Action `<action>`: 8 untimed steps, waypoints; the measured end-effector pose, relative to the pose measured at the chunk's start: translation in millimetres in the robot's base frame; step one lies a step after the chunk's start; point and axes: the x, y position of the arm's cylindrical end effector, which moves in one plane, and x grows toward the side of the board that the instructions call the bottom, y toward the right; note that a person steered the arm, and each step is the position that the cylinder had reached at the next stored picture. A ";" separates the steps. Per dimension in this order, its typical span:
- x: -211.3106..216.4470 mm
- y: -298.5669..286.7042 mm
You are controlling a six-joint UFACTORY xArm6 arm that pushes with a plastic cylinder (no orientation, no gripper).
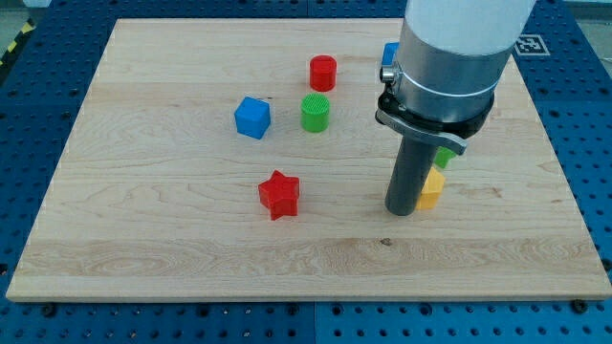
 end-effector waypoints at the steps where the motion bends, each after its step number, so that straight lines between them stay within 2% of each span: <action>1: 22.7 -21.3; 2: 43.0 -74.4; 3: 38.7 -171.6; 4: 12.6 -217.6; 6: 8.3 -203.5; 8: 7.3 -133.0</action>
